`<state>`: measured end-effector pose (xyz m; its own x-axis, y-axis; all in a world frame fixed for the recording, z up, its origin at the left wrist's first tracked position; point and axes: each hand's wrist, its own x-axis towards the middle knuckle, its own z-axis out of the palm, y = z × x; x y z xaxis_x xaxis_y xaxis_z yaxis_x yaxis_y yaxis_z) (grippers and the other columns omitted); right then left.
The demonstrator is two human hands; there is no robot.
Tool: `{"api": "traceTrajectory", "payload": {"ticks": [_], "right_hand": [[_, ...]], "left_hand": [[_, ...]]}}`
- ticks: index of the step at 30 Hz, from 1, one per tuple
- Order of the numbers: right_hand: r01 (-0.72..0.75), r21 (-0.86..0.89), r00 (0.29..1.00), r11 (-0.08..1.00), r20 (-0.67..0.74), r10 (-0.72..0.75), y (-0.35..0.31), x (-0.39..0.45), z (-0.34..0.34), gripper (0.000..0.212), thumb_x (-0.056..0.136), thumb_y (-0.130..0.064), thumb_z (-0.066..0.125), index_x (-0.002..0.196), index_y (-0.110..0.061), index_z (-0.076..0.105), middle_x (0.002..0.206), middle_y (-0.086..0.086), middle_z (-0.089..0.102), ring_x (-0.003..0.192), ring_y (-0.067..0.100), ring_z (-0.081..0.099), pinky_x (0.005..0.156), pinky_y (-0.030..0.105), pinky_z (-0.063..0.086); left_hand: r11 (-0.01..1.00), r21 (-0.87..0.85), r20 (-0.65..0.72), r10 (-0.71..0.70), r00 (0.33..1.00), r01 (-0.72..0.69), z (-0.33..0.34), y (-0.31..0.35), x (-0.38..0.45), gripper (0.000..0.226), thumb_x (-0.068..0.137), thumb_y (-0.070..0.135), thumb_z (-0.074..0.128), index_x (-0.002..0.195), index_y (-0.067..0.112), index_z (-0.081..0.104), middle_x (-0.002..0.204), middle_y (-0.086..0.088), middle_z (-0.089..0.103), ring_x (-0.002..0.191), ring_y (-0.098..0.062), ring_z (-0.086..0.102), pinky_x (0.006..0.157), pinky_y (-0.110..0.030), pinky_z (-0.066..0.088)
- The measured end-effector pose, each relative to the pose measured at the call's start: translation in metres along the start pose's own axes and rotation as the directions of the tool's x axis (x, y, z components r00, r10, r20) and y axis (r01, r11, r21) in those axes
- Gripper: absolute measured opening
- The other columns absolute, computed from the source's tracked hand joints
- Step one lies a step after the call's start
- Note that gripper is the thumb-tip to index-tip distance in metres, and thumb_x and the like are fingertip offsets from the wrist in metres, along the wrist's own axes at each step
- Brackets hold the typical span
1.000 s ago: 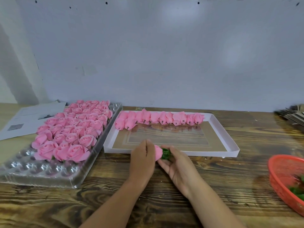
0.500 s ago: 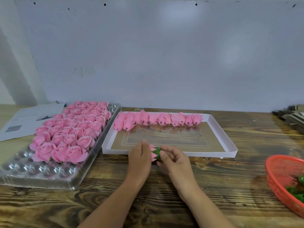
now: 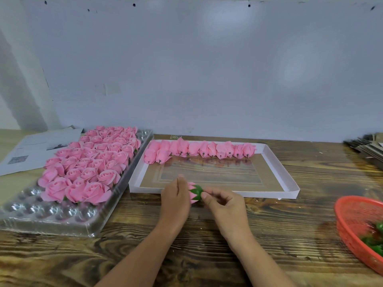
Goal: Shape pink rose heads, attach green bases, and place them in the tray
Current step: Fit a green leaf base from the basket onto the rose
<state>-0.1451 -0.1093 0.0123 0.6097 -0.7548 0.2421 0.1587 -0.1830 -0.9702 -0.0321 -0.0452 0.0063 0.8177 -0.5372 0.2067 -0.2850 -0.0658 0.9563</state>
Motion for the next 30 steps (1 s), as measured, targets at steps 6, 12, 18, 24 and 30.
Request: {"api": "traceTrajectory", "payload": {"ticks": [6, 12, 18, 24, 30], "right_hand": [[0.16, -0.225, 0.987, 0.961, 0.024, -0.159, 0.001, 0.0, -0.004, 0.04, 0.089, 0.0, 0.07, 0.09, -0.04, 0.078, 0.089, -0.02, 0.076, 0.091, 0.0, 0.07, 0.082, 0.012, 0.051], [0.291, -0.583, 0.95, 0.758, 0.081, -0.302, 0.005, -0.003, -0.01, 0.014, 0.087, -0.011, 0.074, 0.096, -0.02, 0.08, 0.081, -0.022, 0.065, 0.082, 0.0, 0.063, 0.077, 0.011, 0.047], [0.457, -0.713, 0.875, 0.533, 0.252, -0.413, 0.002, -0.003, -0.013, 0.014, 0.085, -0.01, 0.075, 0.096, -0.016, 0.078, 0.089, -0.006, 0.073, 0.082, 0.009, 0.066, 0.079, 0.02, 0.052], [0.519, -0.732, 0.835, 0.441, 0.324, -0.444, 0.0, -0.003, -0.012, 0.015, 0.077, -0.005, 0.081, 0.09, -0.012, 0.078, 0.083, -0.002, 0.074, 0.076, 0.013, 0.068, 0.071, 0.027, 0.059], [0.408, -0.749, 0.901, 0.523, 0.236, -0.365, 0.004, -0.002, -0.013, 0.01, 0.086, -0.01, 0.072, 0.091, -0.017, 0.077, 0.084, -0.006, 0.073, 0.077, 0.01, 0.065, 0.073, 0.028, 0.057]], "left_hand": [[0.999, -0.02, 0.042, -0.031, 0.999, 0.032, -0.002, 0.0, -0.002, 0.053, 0.11, 0.031, 0.033, 0.078, -0.003, 0.059, 0.065, -0.011, 0.053, 0.059, -0.023, 0.05, 0.057, -0.038, 0.04], [0.998, 0.048, 0.054, -0.034, 0.998, 0.031, -0.001, -0.006, 0.0, 0.049, 0.109, 0.029, 0.036, 0.072, 0.006, 0.059, 0.065, -0.008, 0.059, 0.059, -0.018, 0.056, 0.056, -0.032, 0.046], [0.995, 0.104, 0.073, -0.015, 0.997, 0.008, -0.001, -0.01, 0.002, 0.049, 0.107, 0.029, 0.036, 0.08, 0.002, 0.066, 0.077, -0.012, 0.07, 0.069, -0.015, 0.067, 0.063, -0.025, 0.055], [0.994, 0.113, 0.097, -0.023, 0.995, 0.012, -0.001, -0.012, 0.001, 0.047, 0.108, 0.027, 0.036, 0.083, 0.001, 0.065, 0.081, -0.015, 0.069, 0.076, -0.022, 0.069, 0.065, -0.03, 0.055], [0.998, 0.011, 0.148, -0.061, 0.987, 0.06, -0.001, -0.002, -0.001, 0.044, 0.11, 0.029, 0.036, 0.086, 0.011, 0.067, 0.073, 0.001, 0.067, 0.061, -0.003, 0.067, 0.049, -0.012, 0.047]]}}
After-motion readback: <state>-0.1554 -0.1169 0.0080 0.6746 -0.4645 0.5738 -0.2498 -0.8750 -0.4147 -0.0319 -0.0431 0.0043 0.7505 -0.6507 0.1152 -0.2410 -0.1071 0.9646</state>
